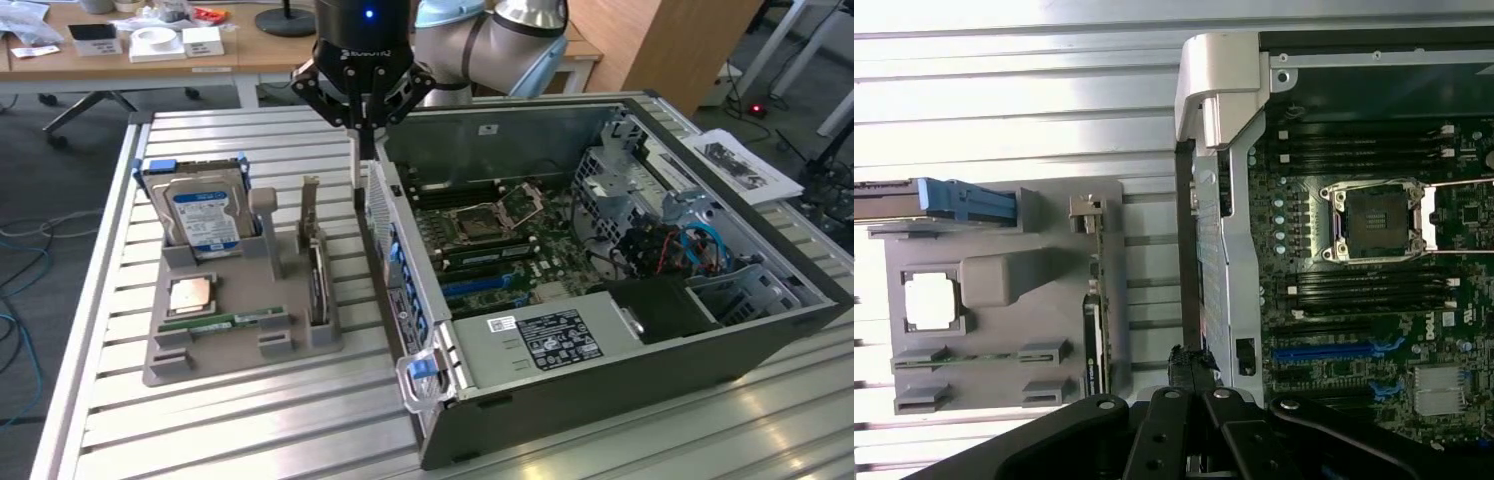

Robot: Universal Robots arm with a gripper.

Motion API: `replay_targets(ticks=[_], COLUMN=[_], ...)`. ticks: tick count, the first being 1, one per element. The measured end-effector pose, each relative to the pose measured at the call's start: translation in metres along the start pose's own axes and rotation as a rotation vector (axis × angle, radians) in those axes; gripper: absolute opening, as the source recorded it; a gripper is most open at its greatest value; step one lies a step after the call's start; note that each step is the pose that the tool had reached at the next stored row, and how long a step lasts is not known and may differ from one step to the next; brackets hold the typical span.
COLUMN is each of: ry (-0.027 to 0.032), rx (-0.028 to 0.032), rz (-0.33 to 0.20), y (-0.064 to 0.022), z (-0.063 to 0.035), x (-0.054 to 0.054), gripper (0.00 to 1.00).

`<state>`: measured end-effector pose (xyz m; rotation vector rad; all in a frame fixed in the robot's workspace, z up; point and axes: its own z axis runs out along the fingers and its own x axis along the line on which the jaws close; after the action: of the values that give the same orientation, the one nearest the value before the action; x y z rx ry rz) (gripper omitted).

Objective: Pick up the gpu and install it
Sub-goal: 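Reach for the gpu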

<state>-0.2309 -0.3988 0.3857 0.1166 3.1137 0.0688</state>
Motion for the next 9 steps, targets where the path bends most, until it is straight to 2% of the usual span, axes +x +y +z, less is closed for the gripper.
replay_targets(ticks=[5,9], ry=[0.0,-0.0001], rx=[0.0,0.0], rz=[0.0,0.0], y=[-0.0002,-0.0006], z=[0.0002,0.0003], x=[0.003,0.011], gripper=[0.11,0.11])
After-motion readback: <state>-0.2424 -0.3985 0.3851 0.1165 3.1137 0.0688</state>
